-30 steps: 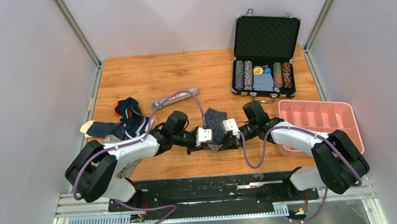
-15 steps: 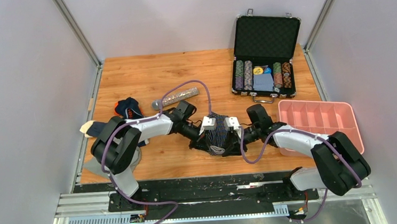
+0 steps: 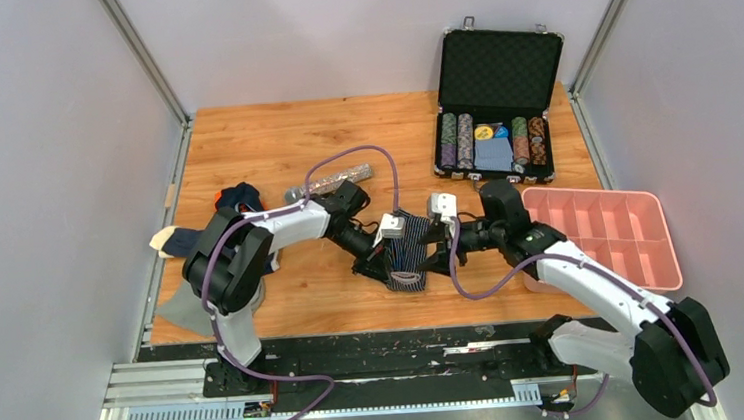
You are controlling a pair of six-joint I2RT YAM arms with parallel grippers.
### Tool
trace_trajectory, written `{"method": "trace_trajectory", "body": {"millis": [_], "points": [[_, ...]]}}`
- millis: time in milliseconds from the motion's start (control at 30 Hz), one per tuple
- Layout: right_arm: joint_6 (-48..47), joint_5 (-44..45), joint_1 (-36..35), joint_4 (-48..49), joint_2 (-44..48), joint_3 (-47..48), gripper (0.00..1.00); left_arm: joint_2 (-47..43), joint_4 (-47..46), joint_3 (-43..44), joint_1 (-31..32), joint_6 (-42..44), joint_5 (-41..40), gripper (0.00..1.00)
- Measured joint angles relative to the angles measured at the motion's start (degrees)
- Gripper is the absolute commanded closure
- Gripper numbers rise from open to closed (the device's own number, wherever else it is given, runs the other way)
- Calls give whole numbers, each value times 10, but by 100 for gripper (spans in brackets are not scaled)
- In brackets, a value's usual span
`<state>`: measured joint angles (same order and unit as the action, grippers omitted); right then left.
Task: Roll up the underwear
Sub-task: Roll the underwear to the center of the board.
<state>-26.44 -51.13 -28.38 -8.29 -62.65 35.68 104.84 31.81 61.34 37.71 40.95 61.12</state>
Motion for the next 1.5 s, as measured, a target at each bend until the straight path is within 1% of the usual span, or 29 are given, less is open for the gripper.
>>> {"method": "trace_trajectory", "body": {"millis": [133, 267, 433, 633, 900, 1100, 1233, 1367, 1433, 1500], "points": [[33, 27, -34, -7, 22, -17, 41, 15, 18, 14, 6, 10, 4, 100], [49, 43, -64, -11, -12, -34, 38, 29, 45, 21, 13, 23, 10, 100], [67, 63, -101, -7, -52, -37, 38, 30, 57, 21, 18, 21, 9, 100], [89, 90, -125, 13, -57, -42, 37, 30, 56, 21, 20, 17, 10, 100], [106, 207, -164, 73, -36, -76, 36, 32, 56, 21, 20, 16, 19, 100], [121, 234, -173, 86, -37, -77, 38, 34, 55, 21, 20, 18, 27, 100], [134, 226, -174, 80, -46, -76, 44, 34, 57, 21, 20, 19, 29, 100], [144, 217, -174, 73, -49, -75, 56, 35, 61, 21, 20, 23, 30, 100], [146, 214, -174, 73, -53, -73, 65, 36, 68, 21, 20, 28, 31, 100], [149, 212, -174, 73, -59, -70, 70, 38, 77, 21, 19, 33, 33, 100]]}}
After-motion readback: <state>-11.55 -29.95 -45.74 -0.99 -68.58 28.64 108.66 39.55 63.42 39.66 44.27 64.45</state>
